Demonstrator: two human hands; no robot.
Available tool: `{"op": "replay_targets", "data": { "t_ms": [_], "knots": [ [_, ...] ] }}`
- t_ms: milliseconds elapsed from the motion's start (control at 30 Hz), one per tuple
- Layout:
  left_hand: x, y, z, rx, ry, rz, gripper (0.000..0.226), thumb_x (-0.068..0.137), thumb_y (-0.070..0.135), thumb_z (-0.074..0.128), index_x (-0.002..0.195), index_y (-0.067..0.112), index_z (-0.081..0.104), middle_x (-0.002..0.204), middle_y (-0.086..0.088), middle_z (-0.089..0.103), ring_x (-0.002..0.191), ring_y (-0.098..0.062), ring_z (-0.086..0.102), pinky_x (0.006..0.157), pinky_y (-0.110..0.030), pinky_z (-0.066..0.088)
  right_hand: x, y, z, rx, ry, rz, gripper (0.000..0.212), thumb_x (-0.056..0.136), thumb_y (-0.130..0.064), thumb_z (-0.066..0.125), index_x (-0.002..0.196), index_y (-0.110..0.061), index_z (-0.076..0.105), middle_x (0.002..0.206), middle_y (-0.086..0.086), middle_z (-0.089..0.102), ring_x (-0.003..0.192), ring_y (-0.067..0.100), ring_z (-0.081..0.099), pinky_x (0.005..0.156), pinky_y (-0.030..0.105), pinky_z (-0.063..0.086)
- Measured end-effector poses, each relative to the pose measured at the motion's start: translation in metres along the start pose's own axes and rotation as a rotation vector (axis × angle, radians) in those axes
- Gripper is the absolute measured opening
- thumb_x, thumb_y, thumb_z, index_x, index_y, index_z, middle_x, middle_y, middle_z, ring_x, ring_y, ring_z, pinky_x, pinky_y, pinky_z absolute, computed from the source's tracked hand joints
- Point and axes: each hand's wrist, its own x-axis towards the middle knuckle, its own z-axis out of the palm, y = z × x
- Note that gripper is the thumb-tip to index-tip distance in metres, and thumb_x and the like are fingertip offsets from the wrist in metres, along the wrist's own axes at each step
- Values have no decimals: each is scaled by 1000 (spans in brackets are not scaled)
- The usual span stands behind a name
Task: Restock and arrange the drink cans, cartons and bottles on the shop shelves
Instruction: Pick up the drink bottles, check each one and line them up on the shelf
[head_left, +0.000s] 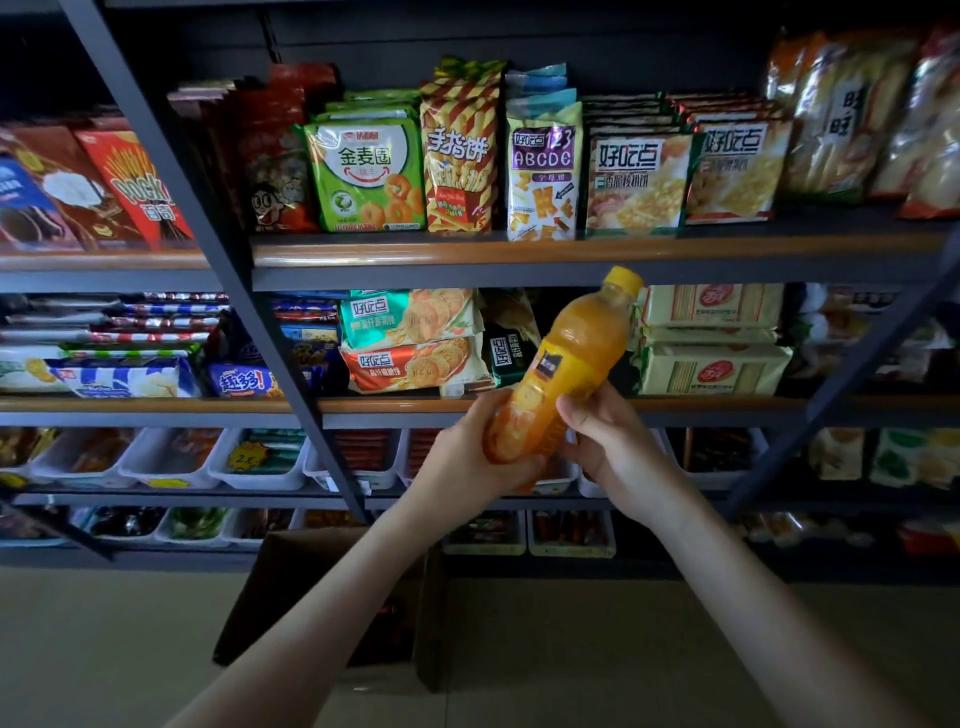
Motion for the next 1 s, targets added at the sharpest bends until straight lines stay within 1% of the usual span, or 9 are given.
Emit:
{"op": "replay_targets", "data": {
  "t_ms": [167, 300, 433, 533, 667, 733, 800, 867, 1000],
  "knots": [
    [3, 6, 21, 333, 363, 264, 70, 65, 29, 78, 129, 19, 51, 113, -4, 43, 103, -13, 30, 82, -37, 36, 0, -6, 14, 38, 95, 21, 54, 71, -29, 70, 120, -11, 57, 104, 5, 72, 93, 19, 72, 72, 33, 57],
    [4, 19, 24, 501, 511, 418, 69, 70, 32, 76, 131, 21, 45, 106, -12, 43, 97, -21, 33, 74, -36, 38, 5, -18, 13, 113, 171, -56, 70, 69, -19, 75, 131, -4, 48, 113, 14, 67, 96, 26, 69, 68, 30, 56],
    [16, 41, -3, 258, 229, 383, 63, 82, 56, 52, 141, 38, 40, 116, -5, 53, 101, -21, 52, 85, -40, 50, 5, -48, 4, 40, 70, -155, 54, 72, -9, 68, 124, -7, 50, 96, 6, 70, 88, 25, 70, 69, 35, 58],
    [30, 60, -21, 62, -35, 339, 69, 83, 55, 53, 145, 57, 23, 107, -8, 68, 87, -30, 68, 78, -43, 57, 9, -76, 0, -15, -11, -207, 60, 73, -4, 65, 129, -9, 47, 103, 8, 69, 97, 27, 68, 76, 37, 58],
    [46, 88, -25, 58, 84, 428, 70, 82, 49, 62, 141, 59, 25, 100, 1, 70, 75, -19, 68, 71, -37, 58, 18, -111, 1, -124, 37, -257, 92, 72, -11, 72, 148, -32, 25, 129, 3, 59, 115, 22, 62, 85, 39, 57],
    [55, 103, -22, 75, 159, 459, 66, 85, 48, 65, 137, 62, 29, 80, 7, 68, 61, -13, 62, 63, -30, 55, 21, -125, 3, -226, 87, -355, 106, 78, -15, 74, 145, -56, 3, 144, -2, 46, 122, 15, 56, 91, 38, 55],
    [64, 117, -19, 108, 224, 487, 64, 87, 38, 68, 133, 65, 31, 68, 15, 62, 55, -4, 56, 61, -22, 51, 23, -141, 7, -323, 101, -507, 110, 83, -10, 72, 138, -59, -9, 144, -10, 41, 114, 0, 59, 88, 26, 55],
    [73, 132, -20, 130, 243, 543, 66, 89, 34, 68, 137, 61, 31, 86, 11, 68, 66, -6, 62, 69, -23, 54, 26, -160, 8, -378, 113, -657, 109, 82, -1, 71, 137, -53, -9, 140, -14, 34, 104, -8, 60, 80, 18, 54],
    [96, 172, -38, 209, 175, 768, 60, 98, 22, 55, 148, 35, 25, 116, 14, 61, 88, 0, 61, 81, -14, 46, 27, -208, 3, -501, 107, -895, 110, 80, -5, 75, 142, -51, -3, 153, 1, 27, 117, 12, 59, 89, 32, 55]
  ]
}}
